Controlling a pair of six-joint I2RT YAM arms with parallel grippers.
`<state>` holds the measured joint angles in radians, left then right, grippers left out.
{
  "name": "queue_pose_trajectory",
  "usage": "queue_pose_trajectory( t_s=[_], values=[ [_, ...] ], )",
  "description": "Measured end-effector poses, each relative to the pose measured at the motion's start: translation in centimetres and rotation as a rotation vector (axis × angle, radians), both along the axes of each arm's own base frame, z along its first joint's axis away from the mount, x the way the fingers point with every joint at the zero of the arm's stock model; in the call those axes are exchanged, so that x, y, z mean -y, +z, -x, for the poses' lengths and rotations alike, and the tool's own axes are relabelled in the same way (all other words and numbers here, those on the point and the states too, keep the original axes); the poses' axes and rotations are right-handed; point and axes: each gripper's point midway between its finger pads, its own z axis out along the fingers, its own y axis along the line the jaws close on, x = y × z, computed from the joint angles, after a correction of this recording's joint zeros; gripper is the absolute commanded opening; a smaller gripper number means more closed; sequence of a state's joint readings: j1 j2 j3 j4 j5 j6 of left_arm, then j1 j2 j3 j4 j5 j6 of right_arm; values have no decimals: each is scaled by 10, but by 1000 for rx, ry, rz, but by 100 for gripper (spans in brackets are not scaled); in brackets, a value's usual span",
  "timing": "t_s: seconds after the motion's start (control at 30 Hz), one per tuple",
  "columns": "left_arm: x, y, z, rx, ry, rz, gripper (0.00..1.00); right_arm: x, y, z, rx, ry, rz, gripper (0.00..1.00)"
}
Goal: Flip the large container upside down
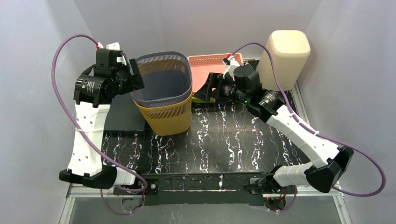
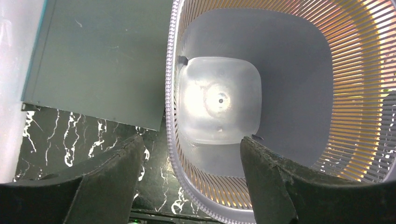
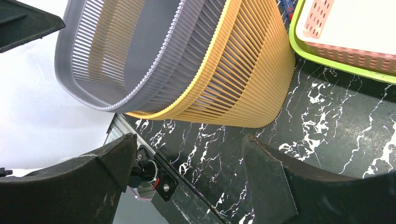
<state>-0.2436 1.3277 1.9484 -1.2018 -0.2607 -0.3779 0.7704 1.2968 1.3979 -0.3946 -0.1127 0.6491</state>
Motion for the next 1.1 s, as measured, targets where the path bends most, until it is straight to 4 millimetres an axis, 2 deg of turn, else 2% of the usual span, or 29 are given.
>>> queue_pose_trajectory(
  t_s=[0.1,0.27,0.33,0.4,0.53,0.67,0.9,1.1],
  values=[
    [-2,-9,-5,-43,-2,23,65,1,0,-1,4,-8,3,89],
    [-4,-26,-11,-122,-22,34,46,1,0,-3,7,-18,6,88],
    [-4,-34,-13,-149,-30,46,35,2,0,-4,9,-24,7,88],
    [-4,-38,-13,-165,-37,55,30,2,-1,-5,11,-30,9,87],
    [-5,-40,-12,-175,-50,49,10,4,-1,-7,15,-45,14,87],
    [-8,-41,-9,-184,-44,40,0,5,-1,-9,20,-57,19,88],
    [-7,-38,-6,-173,-36,55,0,7,-1,-12,25,-71,22,89],
    [-6,-23,8,-119,-33,83,0,11,3,-8,41,-74,2,90]
  ],
)
